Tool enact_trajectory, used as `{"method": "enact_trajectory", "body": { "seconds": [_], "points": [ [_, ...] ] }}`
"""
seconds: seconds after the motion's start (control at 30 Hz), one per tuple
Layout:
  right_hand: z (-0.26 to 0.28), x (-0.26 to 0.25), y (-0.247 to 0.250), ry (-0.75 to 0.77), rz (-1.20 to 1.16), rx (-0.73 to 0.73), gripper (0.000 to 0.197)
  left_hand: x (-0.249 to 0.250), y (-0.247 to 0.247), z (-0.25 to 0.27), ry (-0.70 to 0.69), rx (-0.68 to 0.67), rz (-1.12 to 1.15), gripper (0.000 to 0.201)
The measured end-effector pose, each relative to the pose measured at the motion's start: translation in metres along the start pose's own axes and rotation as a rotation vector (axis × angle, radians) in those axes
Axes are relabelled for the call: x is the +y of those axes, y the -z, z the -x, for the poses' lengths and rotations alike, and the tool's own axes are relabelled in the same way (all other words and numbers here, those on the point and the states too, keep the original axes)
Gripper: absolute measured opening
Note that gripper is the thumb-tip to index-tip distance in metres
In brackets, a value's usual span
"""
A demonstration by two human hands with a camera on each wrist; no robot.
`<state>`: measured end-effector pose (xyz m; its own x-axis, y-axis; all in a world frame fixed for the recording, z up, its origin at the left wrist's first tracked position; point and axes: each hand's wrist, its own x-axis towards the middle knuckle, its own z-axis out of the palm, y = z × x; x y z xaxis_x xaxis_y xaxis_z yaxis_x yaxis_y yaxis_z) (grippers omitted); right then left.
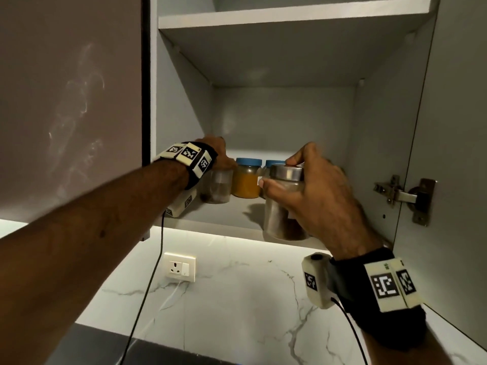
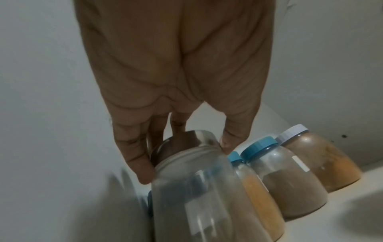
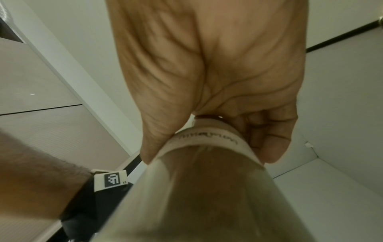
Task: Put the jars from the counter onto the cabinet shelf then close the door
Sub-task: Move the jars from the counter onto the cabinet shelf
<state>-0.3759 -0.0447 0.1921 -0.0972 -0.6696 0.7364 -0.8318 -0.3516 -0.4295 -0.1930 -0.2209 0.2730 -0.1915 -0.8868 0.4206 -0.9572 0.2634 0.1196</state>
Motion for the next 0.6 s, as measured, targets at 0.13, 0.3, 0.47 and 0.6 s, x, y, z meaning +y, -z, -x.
{"method": "enact_trajectory", "body": {
  "seconds": [0.13, 0.3, 0.47, 0.6],
  "points": [
    [-0.001, 0.003, -0.003, 0.021, -0.005, 0.015, 0.064, 0.0, -0.002, -0.012, 0.056, -0.017, 0.007, 0.076],
    [0.001, 0.004, -0.003, 0.01, 0.029, 0.045, 0.059, 0.002, 0.002, -0.013, 0.085, -0.038, -0.036, 0.076],
    [0.001, 0.004, -0.003, 0.013, 0.041, 0.054, 0.059, -0.002, 0.004, -0.018, 0.071, -0.042, -0.115, 0.069],
    [0.0, 0.003, -0.004, 0.003, 0.034, 0.051, 0.06, -0.005, 0.009, -0.017, 0.044, -0.067, -0.197, 0.057]
  ]
}}
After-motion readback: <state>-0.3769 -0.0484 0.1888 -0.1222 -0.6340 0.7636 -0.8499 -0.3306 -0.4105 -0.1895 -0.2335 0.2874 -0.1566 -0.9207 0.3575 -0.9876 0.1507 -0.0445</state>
